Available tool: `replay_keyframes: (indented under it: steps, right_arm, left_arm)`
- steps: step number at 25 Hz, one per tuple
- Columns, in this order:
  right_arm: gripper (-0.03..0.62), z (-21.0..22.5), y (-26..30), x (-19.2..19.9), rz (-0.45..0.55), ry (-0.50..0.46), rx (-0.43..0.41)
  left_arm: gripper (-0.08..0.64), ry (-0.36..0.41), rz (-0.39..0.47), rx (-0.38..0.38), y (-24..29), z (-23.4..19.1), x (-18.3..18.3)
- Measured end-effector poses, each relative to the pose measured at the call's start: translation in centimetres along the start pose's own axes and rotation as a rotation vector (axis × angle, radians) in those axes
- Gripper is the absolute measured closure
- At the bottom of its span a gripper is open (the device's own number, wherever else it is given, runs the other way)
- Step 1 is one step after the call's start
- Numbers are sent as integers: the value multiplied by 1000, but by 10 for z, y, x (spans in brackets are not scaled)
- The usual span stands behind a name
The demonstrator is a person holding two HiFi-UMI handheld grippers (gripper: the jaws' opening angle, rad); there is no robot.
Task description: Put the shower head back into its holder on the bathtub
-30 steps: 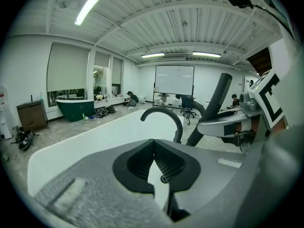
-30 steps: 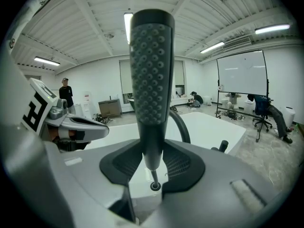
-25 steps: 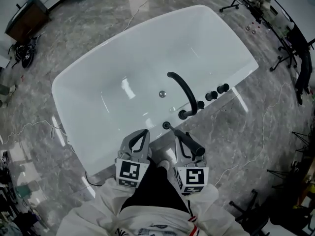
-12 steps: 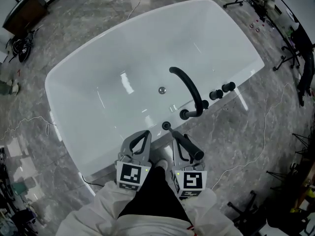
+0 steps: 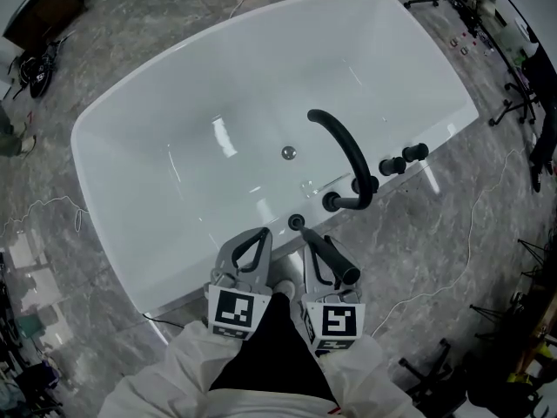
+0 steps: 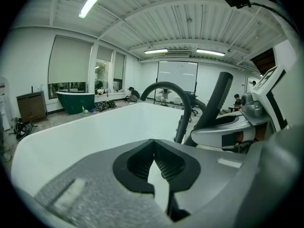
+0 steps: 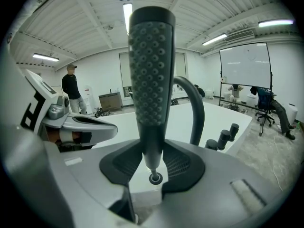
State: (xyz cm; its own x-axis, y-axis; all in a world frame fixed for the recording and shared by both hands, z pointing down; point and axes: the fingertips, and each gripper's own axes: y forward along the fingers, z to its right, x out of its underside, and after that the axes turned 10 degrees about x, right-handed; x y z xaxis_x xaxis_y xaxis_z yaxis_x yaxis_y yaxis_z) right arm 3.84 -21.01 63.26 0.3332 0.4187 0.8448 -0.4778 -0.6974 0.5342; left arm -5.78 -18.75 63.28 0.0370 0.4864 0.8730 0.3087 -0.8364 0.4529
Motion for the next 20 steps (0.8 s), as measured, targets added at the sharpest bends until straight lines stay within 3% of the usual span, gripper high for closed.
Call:
replay_keyframes:
  steps: [20]
  right_arm:
    - [454, -7, 44, 47, -86, 9, 12]
  left_arm:
    - [561, -54, -36, 35, 21, -15, 46]
